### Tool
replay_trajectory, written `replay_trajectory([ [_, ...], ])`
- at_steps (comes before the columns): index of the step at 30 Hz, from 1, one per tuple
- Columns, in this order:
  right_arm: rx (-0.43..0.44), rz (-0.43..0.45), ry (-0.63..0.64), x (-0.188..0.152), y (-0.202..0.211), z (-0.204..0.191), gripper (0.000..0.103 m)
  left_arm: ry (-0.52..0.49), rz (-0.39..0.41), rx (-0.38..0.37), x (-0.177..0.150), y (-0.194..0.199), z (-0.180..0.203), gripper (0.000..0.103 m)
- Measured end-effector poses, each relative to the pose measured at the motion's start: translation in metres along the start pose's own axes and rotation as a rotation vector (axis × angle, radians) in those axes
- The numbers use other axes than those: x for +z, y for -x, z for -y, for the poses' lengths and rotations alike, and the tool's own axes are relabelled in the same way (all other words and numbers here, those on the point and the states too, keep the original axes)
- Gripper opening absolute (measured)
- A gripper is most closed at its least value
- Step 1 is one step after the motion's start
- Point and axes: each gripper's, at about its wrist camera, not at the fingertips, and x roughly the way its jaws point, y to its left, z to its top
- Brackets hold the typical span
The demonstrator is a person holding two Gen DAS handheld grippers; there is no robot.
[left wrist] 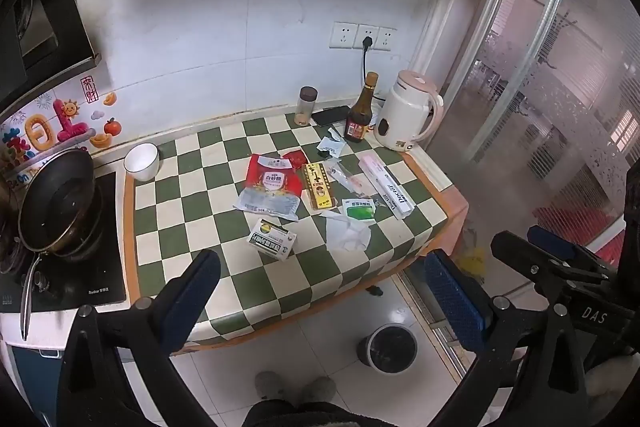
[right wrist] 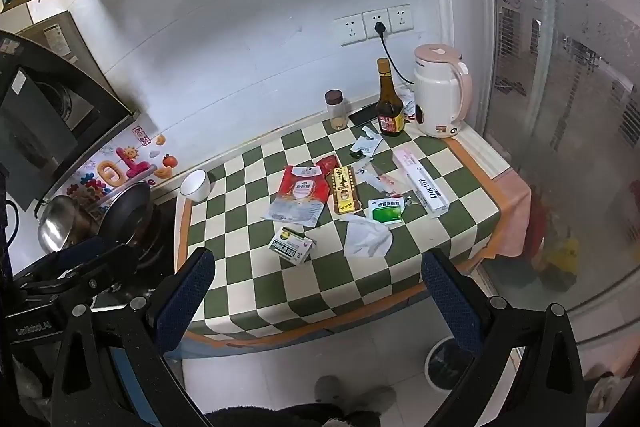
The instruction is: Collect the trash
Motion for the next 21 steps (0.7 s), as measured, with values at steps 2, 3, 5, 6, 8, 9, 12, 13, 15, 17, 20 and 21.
replay_trajectory([
  [2,0.010,-0.004,-0.005,0.000,-0.002,-0.011,0.103,0.010,-0.014,-0.010,0.000,-0.001,0.000,0.103],
  [3,0.008,-0.005,-0.006,0.000,-0.002,-0.013,0.103,0.009,-0.014,-0.011,0.000,-0.001,-0.001,0.103],
  [5,0.011,-0.002,-0.003,0.000,-0.001,-0.010,0.103,0.005,-0.014,-0.008,0.000,-0.001,-0.001,0.103],
  [6,0.015,-0.005,-0.005,0.000,-0.002,-0.006,0.103,0.005,-0.014,-0.008,0.000,-0.001,-0.001,0.103],
  [8,0.019,-0.005,-0.006,0.000,-0.002,-0.005,0.103,0.003,-0.014,-0.006,0.000,-0.001,-0.001,0.103],
  [9,0.019,-0.005,-0.007,0.000,-0.002,-0.007,0.103,0.004,-0.013,-0.004,0.001,-0.001,-0.001,0.103],
  [12,0.020,-0.008,-0.007,0.000,-0.001,-0.009,0.103,0.003,-0.013,-0.006,0.000,-0.001,-0.001,0.103],
  [13,0.023,-0.008,-0.008,0.000,-0.001,-0.008,0.103,0.002,-0.013,-0.007,0.000,-0.001,-0.001,0.103],
  [15,0.026,-0.009,-0.006,-0.003,-0.001,-0.011,0.103,0.004,-0.013,-0.011,0.000,-0.001,-0.001,0.103],
  [17,0.026,-0.009,-0.007,-0.003,0.000,-0.013,0.103,0.004,-0.013,-0.012,0.000,-0.006,0.003,0.103],
  [20,0.028,-0.006,-0.005,-0.012,-0.006,-0.011,0.103,0.004,-0.013,-0.015,0.000,-0.007,0.006,0.103],
  [21,0.030,-0.005,-0.005,-0.013,-0.006,-0.009,0.103,0.004,-0.013,-0.016,0.000,-0.008,0.007,0.103],
])
